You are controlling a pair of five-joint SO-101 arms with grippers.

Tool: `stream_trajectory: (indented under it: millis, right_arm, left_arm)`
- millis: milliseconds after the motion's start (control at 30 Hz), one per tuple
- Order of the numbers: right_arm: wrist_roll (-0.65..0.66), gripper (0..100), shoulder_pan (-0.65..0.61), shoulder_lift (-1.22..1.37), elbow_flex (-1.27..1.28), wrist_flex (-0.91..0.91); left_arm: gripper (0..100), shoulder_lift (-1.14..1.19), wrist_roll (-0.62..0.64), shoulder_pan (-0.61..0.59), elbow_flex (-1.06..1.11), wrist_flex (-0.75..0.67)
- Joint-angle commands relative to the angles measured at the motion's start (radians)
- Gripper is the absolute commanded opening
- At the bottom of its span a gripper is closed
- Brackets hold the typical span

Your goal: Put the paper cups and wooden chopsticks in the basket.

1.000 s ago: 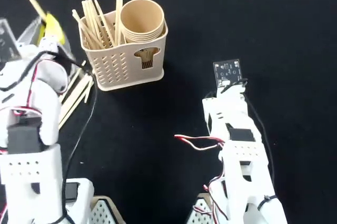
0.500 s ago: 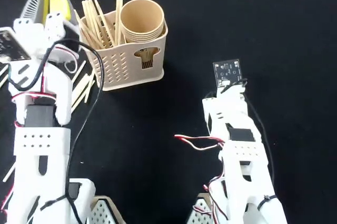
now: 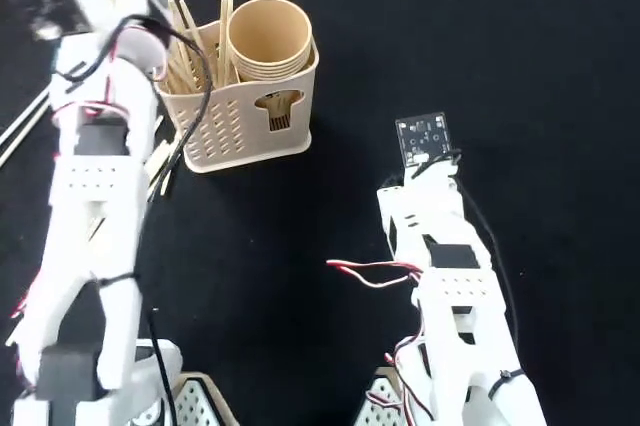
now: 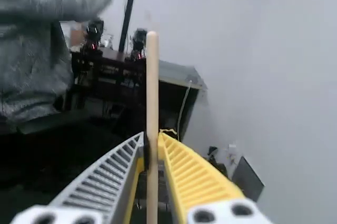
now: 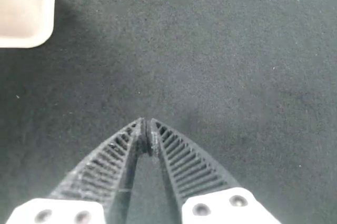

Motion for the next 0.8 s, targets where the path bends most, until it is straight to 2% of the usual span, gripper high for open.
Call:
stream_trajectory:
  millis: [0, 100, 133, 233, 333, 500, 567, 667, 767]
  right_arm:
    - [0.008, 1.3, -0.012, -0.024, -0.019, -0.012]
    - [0.008, 1.3, -0.012, -0.024, -0.019, -0.011]
    - [0.008, 1.3, -0.012, -0.024, -0.019, -0.011]
    - [0.008, 1.3, -0.011, -0.024, -0.019, -0.011]
    - [0.008, 1.3, -0.011, -0.024, -0.019, -0.011]
    - [0.008, 1.3, -0.011, -0.024, -0.019, -0.011]
    - [0.008, 1.3, -0.011, -0.024, -0.019, -0.011]
    - [0.008, 1.3, -0.011, -0.024, -0.019, -0.011]
    - [0.008, 1.3, -0.011, -0.024, -0.018, -0.011]
  left_arm:
    - [3, -0.002, 0.005, 0.045, -0.024, 0.005]
    - [4, -0.009, 0.006, 0.048, 0.025, 0.015]
    - [6, -0.012, 0.011, 0.050, 0.031, 0.060]
    - [15, -0.057, 0.064, 0.061, -0.027, 0.295]
    - [16, -0.117, 0.054, 0.048, -0.165, 0.586]
    - [16, -0.141, -0.141, 0.047, -0.418, 1.082]
    - [16, -0.137, -0.209, 0.012, -0.464, 1.250]
    - [16, -0.124, -0.318, -0.101, -0.464, 1.421]
    - [16, -0.101, -0.434, -0.228, -0.409, 1.534]
